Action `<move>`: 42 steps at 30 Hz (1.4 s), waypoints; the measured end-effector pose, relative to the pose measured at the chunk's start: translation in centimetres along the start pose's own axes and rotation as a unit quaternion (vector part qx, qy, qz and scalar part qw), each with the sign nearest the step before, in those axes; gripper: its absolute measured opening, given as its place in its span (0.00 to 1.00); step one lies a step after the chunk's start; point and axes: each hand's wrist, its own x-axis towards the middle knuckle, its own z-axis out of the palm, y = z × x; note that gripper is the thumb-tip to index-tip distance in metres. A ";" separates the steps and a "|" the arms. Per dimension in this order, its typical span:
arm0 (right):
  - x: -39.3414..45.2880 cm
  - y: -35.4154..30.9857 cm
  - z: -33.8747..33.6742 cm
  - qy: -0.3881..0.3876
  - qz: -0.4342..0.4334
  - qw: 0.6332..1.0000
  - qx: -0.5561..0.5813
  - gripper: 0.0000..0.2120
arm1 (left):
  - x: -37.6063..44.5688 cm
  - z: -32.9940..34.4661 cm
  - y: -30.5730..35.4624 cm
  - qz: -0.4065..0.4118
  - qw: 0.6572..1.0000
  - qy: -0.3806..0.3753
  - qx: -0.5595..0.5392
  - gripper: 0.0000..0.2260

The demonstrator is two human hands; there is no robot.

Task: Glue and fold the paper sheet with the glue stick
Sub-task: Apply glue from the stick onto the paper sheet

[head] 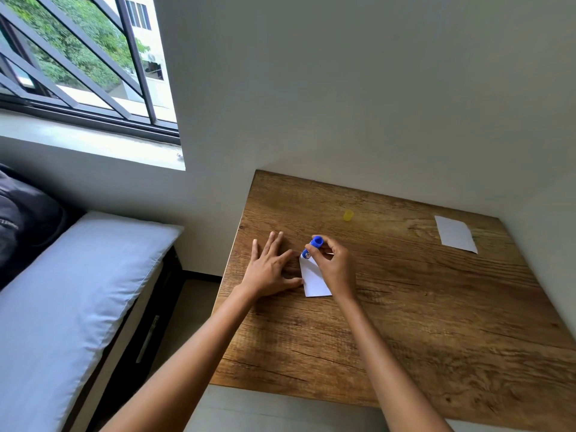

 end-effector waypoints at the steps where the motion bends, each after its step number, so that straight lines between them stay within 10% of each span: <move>1: 0.0 0.0 -0.1 0.000 -0.002 1.000 -0.003 0.11 | 0.0 0.0 0.0 0.001 1.000 -0.001 -0.004 0.30; 17: -3.9 0.3 -2.0 0.008 -0.001 1.000 0.001 0.08 | 0.3 -0.5 -0.1 -0.001 0.999 -0.046 -0.013 0.21; 42: -5.8 0.5 -3.9 0.012 0.033 0.999 0.017 0.09 | 0.8 0.6 -0.2 -0.009 0.999 -0.035 0.036 0.38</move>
